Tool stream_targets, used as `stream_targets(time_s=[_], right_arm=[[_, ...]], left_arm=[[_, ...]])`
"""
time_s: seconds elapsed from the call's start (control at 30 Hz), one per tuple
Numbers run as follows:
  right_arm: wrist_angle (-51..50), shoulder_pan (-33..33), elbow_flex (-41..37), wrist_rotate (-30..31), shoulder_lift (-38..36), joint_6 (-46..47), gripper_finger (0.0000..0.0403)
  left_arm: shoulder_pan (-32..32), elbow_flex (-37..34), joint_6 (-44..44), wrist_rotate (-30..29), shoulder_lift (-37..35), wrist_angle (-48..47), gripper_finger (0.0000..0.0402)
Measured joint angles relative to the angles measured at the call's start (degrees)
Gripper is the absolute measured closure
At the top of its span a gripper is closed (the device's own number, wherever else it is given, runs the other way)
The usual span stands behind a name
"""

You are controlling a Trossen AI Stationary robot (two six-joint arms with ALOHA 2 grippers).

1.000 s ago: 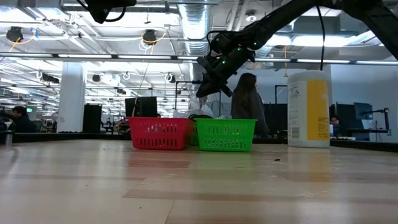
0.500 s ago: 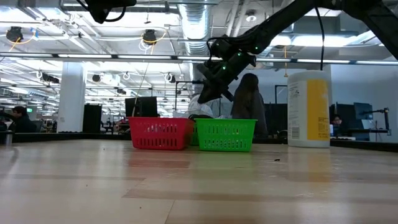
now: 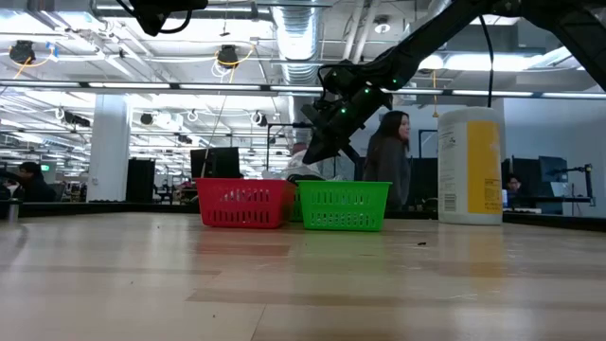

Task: Pick & Place Travel size toiletries
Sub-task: Put the white cotton pack into the top red bin

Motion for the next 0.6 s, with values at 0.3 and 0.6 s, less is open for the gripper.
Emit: stream_targets(time_s=[0.3, 0.6], right_arm=[[-0.67, 1.23, 0.0, 0.2, 0.0, -3.08, 0.0403], [-0.42, 1.32, 0.0, 0.25, 0.0, -3.22, 0.0381]], left_arm=[[-0.01, 0.0, -0.01, 0.01, 0.0, -0.02, 0.0289], [0.0, -0.02, -0.01, -0.01, 0.0, -0.02, 0.0289]])
